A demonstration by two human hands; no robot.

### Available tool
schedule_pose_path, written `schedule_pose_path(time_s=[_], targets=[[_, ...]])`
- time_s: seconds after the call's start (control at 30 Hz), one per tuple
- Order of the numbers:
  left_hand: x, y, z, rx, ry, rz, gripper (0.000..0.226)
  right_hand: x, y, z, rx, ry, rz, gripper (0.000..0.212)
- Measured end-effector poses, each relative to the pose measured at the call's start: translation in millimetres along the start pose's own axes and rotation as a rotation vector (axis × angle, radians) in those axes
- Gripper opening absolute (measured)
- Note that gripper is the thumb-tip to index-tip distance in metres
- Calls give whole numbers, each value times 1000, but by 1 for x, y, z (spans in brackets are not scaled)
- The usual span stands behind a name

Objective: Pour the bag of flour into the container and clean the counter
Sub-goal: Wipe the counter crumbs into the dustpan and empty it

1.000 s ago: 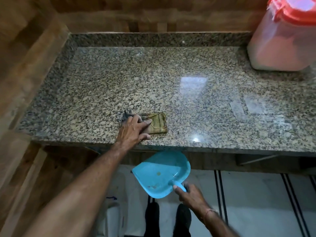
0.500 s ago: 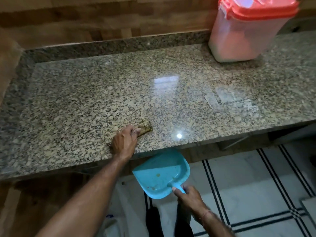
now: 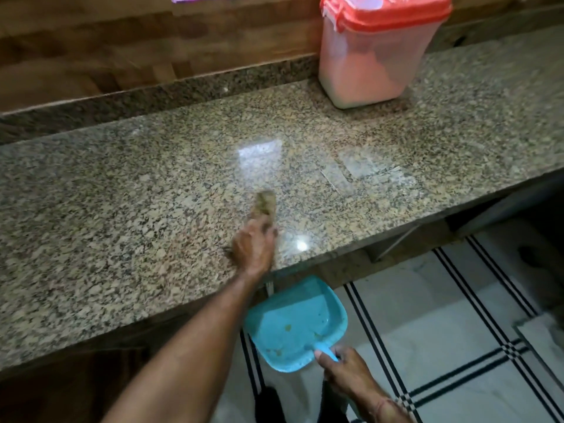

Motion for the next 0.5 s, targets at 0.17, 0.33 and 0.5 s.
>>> schedule_pose_path(time_s=[0.17,0.33,0.5], targets=[[-18,12,-27,29,-131,191,22,4,-26,-13,6,-3,-48,30],[38,-48,-20,-133,-356,-21,33,33,-56,-23,66,-75,-132,29],[-30,11,5,-44,-159,-127,29,39,-84,-41,79,-122,-69,26]])
Point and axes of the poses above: each hand's wrist, its own z-axis away from the middle knuckle, its own y-axis out of the palm, x = y × z, the point moved 5 cm from there along -z, towards the middle knuckle, and after that the axes turned 12 degrees about y, right-handed, at the moved point
